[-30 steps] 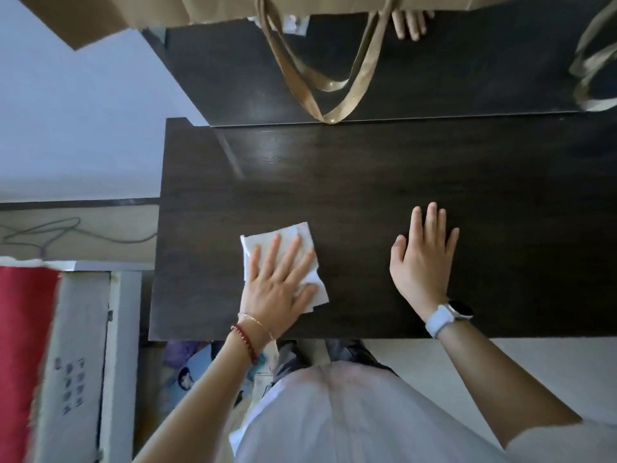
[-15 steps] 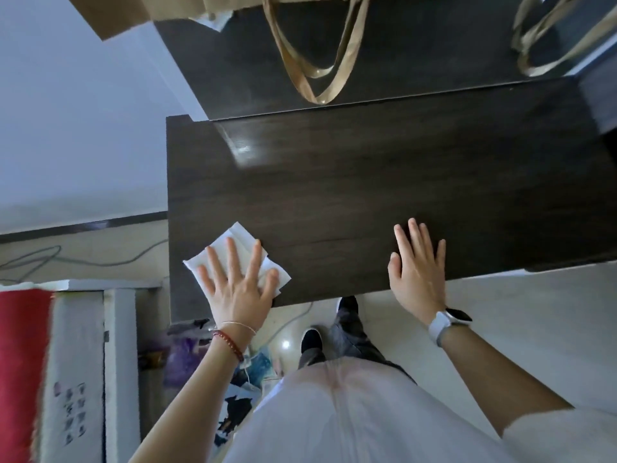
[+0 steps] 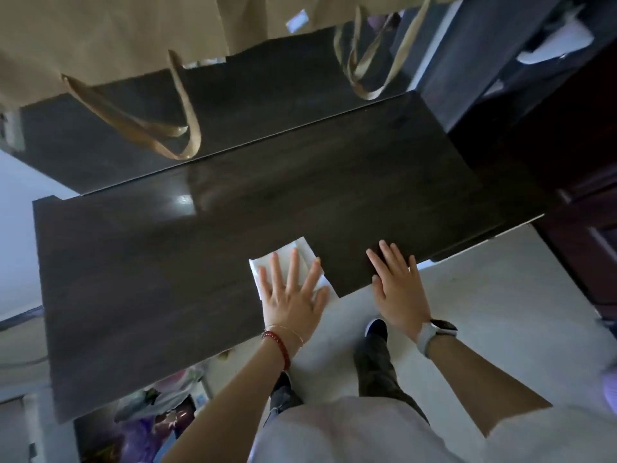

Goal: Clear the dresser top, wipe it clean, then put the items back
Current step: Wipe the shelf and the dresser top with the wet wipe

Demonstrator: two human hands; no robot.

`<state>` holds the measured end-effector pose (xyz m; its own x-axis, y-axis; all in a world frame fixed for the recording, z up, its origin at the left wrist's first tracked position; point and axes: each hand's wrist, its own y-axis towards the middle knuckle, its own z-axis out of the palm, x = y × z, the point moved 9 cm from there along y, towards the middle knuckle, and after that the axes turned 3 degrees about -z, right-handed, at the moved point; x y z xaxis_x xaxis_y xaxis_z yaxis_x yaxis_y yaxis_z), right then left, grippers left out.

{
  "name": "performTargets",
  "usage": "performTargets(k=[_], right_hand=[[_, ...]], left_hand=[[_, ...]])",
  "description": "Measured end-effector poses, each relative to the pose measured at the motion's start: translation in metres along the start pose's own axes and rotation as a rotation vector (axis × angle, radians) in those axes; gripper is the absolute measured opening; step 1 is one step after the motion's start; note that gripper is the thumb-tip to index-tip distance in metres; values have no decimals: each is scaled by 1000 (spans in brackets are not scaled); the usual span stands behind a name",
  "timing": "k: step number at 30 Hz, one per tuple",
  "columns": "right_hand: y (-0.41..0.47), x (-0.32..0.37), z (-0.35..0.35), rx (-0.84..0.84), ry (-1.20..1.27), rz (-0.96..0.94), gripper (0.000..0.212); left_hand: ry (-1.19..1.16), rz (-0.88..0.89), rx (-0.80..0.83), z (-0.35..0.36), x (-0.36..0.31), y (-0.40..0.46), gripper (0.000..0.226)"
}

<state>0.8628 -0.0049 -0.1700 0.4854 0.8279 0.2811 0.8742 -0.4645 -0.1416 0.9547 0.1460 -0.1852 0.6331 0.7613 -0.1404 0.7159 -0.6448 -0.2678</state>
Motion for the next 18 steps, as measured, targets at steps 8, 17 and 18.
performTargets(k=[8, 17, 18], right_hand=[[50, -158, -51, -62, 30, 111, 48], [116, -187, -68, -106, -20, 24, 47], [119, -187, -68, -111, -22, 36, 49]], left_hand=[[91, 198, 50, -1, -184, 108, 68], [-206, -212, -242, -60, -148, 253, 86], [-241, -283, -233, -63, -140, 266, 92]])
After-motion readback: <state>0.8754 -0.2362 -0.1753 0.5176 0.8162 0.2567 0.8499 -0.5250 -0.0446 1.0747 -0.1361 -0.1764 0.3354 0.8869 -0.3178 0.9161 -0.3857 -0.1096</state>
